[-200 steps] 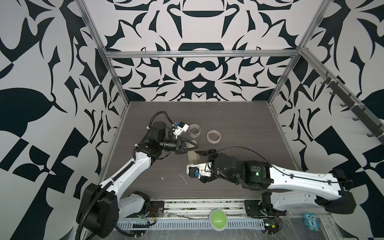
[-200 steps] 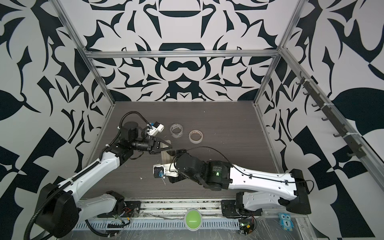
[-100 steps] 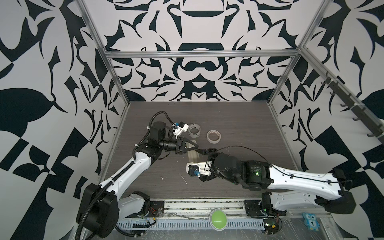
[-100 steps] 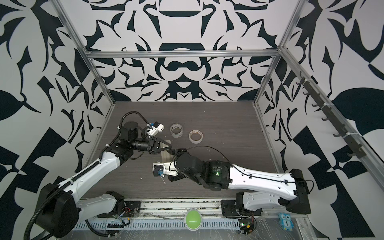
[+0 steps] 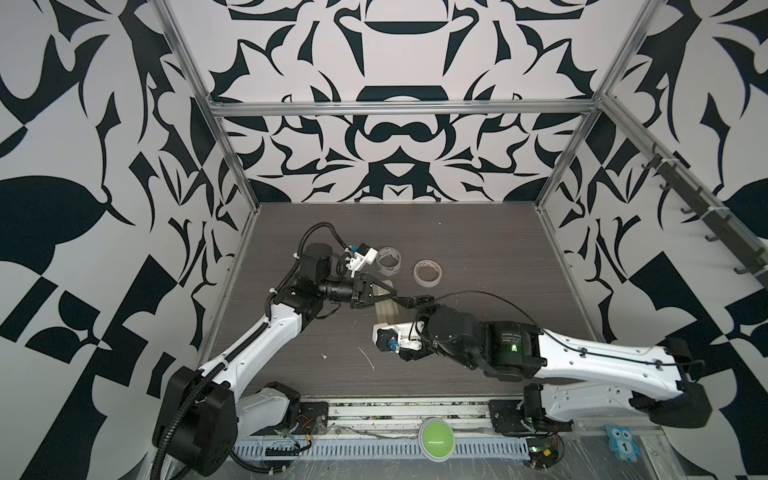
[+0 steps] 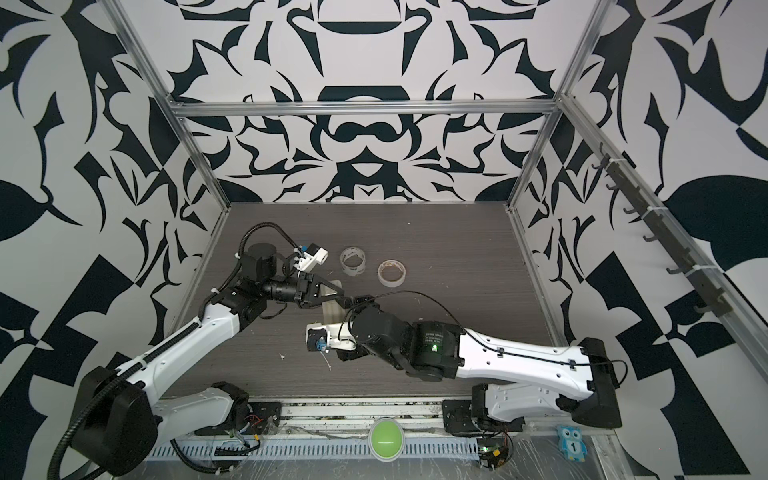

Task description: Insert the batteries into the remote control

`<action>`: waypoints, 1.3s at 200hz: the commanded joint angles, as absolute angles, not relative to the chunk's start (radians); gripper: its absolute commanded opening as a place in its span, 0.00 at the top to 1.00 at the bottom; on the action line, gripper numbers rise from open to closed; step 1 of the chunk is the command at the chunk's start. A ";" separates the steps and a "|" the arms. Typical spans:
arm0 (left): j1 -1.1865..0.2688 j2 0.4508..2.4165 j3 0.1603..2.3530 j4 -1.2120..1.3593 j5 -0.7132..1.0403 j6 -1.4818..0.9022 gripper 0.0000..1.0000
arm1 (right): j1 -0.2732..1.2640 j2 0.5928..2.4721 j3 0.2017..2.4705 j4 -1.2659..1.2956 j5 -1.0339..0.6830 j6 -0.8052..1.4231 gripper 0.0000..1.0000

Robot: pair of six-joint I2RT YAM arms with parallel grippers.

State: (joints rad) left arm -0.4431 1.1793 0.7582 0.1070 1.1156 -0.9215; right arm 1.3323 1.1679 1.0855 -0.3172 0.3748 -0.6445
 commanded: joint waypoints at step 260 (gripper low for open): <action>-0.436 1.163 0.753 0.098 1.143 -0.922 1.00 | 1.325 1.204 1.152 -0.381 0.345 -0.594 0.23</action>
